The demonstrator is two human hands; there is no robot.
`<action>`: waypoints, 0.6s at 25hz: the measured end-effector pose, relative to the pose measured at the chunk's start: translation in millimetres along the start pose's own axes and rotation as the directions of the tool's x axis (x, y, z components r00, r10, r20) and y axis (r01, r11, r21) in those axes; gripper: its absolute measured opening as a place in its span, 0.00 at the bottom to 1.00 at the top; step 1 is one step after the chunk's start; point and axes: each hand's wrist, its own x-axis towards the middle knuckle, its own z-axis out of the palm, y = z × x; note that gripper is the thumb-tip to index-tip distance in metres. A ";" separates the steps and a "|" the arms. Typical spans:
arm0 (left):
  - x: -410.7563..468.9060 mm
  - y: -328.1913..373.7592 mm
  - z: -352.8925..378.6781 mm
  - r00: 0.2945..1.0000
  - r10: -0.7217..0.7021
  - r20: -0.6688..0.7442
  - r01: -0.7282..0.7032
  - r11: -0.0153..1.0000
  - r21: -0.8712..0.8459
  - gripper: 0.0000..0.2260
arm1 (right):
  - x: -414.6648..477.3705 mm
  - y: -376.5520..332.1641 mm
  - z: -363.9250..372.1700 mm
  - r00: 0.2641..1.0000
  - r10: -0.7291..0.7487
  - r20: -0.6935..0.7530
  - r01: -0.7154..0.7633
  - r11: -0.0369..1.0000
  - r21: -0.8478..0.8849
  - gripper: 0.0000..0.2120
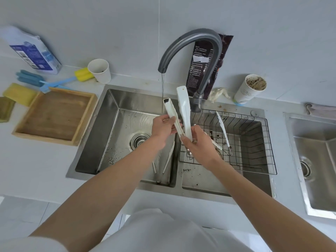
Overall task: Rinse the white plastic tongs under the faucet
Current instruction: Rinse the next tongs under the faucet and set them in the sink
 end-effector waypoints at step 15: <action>32.9 19.5 -23.4 0.999 -0.011 0.030 0.011 1.000 -0.003 0.08 | 25.2 -26.1 29.6 0.995 0.088 -0.047 -0.090 0.996 -0.029 0.09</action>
